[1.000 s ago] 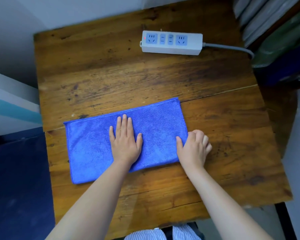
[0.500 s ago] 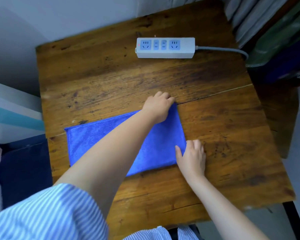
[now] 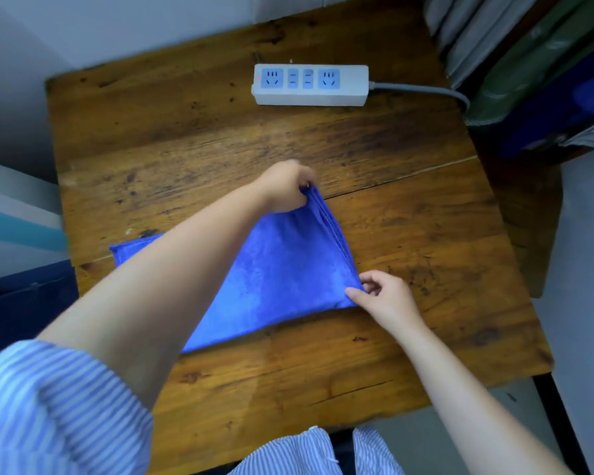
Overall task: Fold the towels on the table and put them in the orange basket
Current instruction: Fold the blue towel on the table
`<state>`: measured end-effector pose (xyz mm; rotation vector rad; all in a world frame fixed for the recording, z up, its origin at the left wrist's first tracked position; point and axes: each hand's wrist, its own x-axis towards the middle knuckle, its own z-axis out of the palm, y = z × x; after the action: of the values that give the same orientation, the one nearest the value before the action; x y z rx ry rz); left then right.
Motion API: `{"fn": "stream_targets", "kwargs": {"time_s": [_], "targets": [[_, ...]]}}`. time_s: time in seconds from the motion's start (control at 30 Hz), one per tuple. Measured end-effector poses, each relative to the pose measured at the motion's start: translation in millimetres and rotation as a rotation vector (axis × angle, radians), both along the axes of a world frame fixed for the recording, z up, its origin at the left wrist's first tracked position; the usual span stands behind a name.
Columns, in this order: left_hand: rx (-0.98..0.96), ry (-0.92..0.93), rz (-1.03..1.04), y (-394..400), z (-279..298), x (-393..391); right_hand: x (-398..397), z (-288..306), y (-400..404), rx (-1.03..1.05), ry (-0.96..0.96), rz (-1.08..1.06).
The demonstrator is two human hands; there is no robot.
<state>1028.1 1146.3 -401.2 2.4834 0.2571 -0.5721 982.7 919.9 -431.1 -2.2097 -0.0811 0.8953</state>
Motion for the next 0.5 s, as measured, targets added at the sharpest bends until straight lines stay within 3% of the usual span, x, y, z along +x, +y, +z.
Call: {"fn": "stream_targets", "kwargs": {"time_s": [0.27,0.37,0.5], "targets": [[-0.103,-0.104,0.349,75.0,36.9,-92.4,-39.1,65.3,54.5,0.313,-0.192,0.248],[-0.131,-0.082,0.430,107.5,38.7,-137.1,-83.8,69.3,96.0,0.323,-0.285,0.364],[-0.125,-0.076,0.518,145.6,26.3,-181.8,-147.1,56.9,144.1,0.148,-0.462,0.396]]}}
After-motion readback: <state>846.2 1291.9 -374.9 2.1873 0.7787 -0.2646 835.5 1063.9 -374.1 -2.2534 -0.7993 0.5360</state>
